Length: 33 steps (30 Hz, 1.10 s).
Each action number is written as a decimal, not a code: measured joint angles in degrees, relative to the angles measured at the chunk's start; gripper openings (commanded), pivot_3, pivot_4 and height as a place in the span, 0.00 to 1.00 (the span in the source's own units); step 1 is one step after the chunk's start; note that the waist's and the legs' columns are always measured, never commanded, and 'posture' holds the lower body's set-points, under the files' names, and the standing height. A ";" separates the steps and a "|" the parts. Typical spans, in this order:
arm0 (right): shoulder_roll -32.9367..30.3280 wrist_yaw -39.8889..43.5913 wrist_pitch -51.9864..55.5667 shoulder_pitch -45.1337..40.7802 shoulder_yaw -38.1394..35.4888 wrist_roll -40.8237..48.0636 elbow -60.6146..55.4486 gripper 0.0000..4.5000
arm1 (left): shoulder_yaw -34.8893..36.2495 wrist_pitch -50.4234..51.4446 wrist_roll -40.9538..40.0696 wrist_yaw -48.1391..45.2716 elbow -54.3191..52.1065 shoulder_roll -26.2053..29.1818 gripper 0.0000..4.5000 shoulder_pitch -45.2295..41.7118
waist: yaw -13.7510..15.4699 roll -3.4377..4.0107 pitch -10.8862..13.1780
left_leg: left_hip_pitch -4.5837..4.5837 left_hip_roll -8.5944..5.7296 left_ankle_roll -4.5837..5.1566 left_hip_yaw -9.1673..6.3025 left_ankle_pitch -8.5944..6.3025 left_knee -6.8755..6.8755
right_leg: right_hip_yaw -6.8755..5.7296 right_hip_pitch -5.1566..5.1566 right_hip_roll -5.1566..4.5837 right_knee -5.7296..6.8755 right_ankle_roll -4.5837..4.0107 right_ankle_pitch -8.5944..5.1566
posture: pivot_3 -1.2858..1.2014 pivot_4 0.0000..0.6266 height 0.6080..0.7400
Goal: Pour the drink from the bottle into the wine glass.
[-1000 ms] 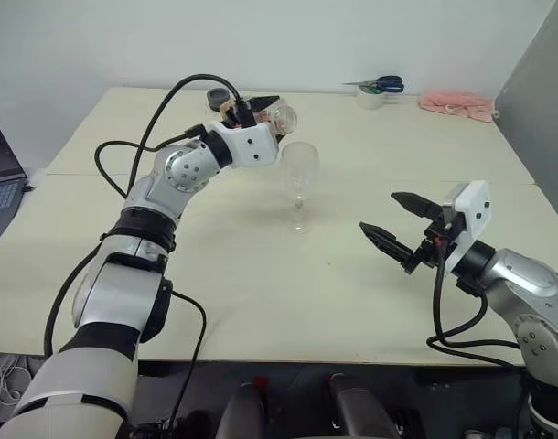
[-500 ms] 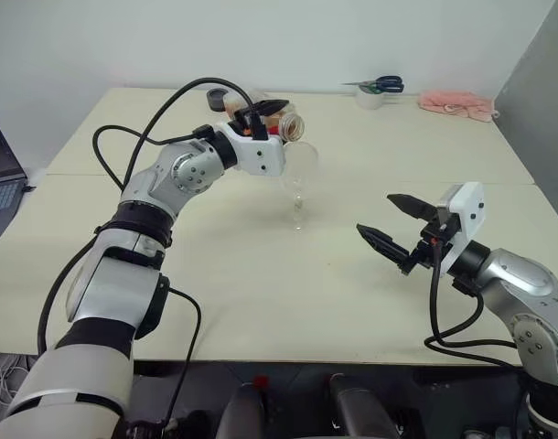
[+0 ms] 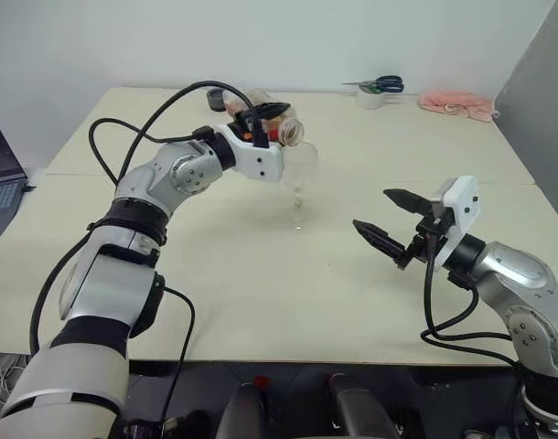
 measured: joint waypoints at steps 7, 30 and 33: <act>0.00 0.19 -0.72 0.00 0.00 0.02 0.38 1.00 | -0.37 -0.18 1.02 0.77 0.00 0.72 0.48 -0.16 | 0.01 0.00 0.00 | 0.00 0.00 0.00 0.00 0.00 0.01 | 0.00 0.00 -0.01 0.02 -0.01 0.01 | 0.52 0.24 1.00; 0.01 0.24 -1.94 -0.01 0.05 -0.12 0.83 1.00 | -2.66 -2.55 5.39 4.85 2.34 1.94 0.48 -3.64 | 0.01 0.00 0.00 | 0.01 -0.02 0.00 0.00 0.00 0.02 | 0.00 0.01 -0.03 0.04 -0.01 0.02 | 0.52 0.24 1.00; 0.01 0.02 -2.21 -0.08 0.24 -0.65 1.07 1.00 | -2.69 -2.58 5.38 5.04 3.00 1.93 0.48 -3.93 | 0.00 0.00 0.00 | 0.03 -0.02 0.00 0.01 0.00 0.02 | 0.00 0.01 -0.02 0.05 -0.01 0.02 | 0.52 0.24 1.00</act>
